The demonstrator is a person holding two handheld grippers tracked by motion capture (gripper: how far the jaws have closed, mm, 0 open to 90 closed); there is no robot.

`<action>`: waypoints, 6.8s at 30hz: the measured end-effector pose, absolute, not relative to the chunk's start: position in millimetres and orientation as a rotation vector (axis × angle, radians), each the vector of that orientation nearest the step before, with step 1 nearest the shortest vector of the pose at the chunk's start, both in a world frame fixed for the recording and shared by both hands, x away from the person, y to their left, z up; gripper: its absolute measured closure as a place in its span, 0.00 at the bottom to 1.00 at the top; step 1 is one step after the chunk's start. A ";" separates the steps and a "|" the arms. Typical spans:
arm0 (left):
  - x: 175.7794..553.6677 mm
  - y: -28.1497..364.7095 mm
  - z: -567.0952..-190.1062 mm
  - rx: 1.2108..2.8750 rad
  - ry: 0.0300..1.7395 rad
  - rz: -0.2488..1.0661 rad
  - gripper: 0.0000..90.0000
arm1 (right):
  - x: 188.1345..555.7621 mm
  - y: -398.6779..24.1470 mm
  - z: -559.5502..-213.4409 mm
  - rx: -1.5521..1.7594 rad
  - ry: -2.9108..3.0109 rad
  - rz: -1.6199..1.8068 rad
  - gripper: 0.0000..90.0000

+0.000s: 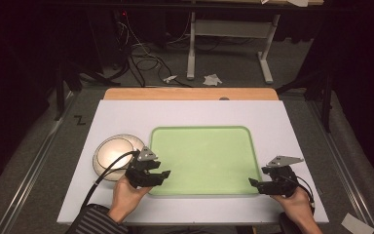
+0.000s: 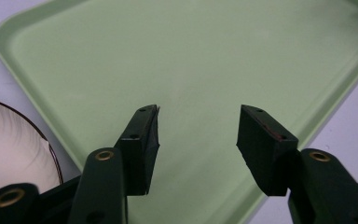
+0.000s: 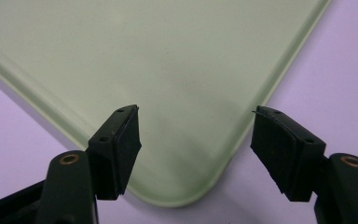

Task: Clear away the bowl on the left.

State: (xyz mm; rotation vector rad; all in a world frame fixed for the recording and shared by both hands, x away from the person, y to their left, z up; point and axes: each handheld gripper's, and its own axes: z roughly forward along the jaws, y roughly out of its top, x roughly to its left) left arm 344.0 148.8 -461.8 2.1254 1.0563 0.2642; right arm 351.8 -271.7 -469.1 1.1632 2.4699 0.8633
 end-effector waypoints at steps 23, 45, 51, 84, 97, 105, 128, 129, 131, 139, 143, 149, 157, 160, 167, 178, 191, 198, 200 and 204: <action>345.0 148.7 -462.7 2.159 1.065 0.220 0.45 | 350.6 -270.4 -468.1 1.159 2.472 0.860 0.39; 342.4 160.6 -450.4 2.123 1.058 0.279 0.36 | 351.7 -270.1 -468.9 1.188 2.470 0.854 0.37; 345.9 168.2 -447.6 2.117 1.074 0.311 0.36 | 353.2 -270.0 -470.1 1.197 2.475 0.848 0.37; 355.0 197.6 -440.8 2.025 1.193 0.328 0.36 | 353.6 -270.3 -470.7 1.194 2.487 0.849 0.38; 358.8 206.9 -440.7 2.009 1.238 0.344 0.32 | 353.5 -270.2 -470.7 1.188 2.493 0.854 0.38; 369.1 216.4 -440.3 1.971 1.299 0.347 0.31 | 354.6 -270.8 -470.9 1.201 2.496 0.844 0.38; 376.9 277.6 -440.0 1.850 1.504 0.421 0.21 | 355.4 -269.1 -472.1 1.175 2.534 0.852 0.38; 376.9 277.6 -440.0 1.850 1.504 0.421 0.21 | 355.7 -268.8 -472.2 1.174 2.543 0.852 0.38; 376.4 287.1 -441.5 1.823 1.533 0.416 0.21 | 355.9 -268.6 -472.6 1.167 2.550 0.856 0.38; 379.3 303.0 -447.5 1.792 1.600 0.400 0.21 | 354.2 -269.3 -471.0 1.156 2.523 0.864 0.41; 383.2 308.8 -451.4 1.764 1.641 0.383 0.23 | 354.2 -269.9 -470.8 1.174 2.519 0.866 0.41; 386.1 309.9 -458.4 1.778 1.686 0.331 0.33 | 353.6 -269.7 -470.4 1.164 2.525 0.868 0.41; 391.5 308.2 -469.2 1.825 1.731 0.288 0.45 | 354.4 -269.9 -471.1 1.168 2.525 0.869 0.40; 393.0 308.8 -472.6 1.845 1.757 0.284 0.51 | 354.3 -269.7 -471.0 1.167 2.530 0.875 0.40; 396.7 310.9 -481.2 1.830 1.810 0.220 0.63 | 354.9 -270.3 -471.6 1.175 2.532 0.881 0.40; 397.5 314.7 -485.6 1.822 1.834 0.164 0.80 | 355.6 -269.8 -471.6 1.164 2.548 0.861 0.39; 396.4 320.8 -484.8 1.769 1.803 0.092 0.92 | 354.7 -269.2 -471.4 1.159 2.544 0.871 0.39; 396.3 321.4 -481.4 1.766 1.807 0.118 0.92 | 355.8 -269.8 -472.2 1.162 2.543 0.878 0.39; 395.8 321.8 -480.2 1.769 1.810 0.131 0.91 | 355.6 -269.9 -472.0 1.157 2.549 0.872 0.39; 393.2 322.4 -475.0 1.742 1.785 0.174 0.92 | 355.5 -269.8 -471.7 1.159 2.543 0.871 0.39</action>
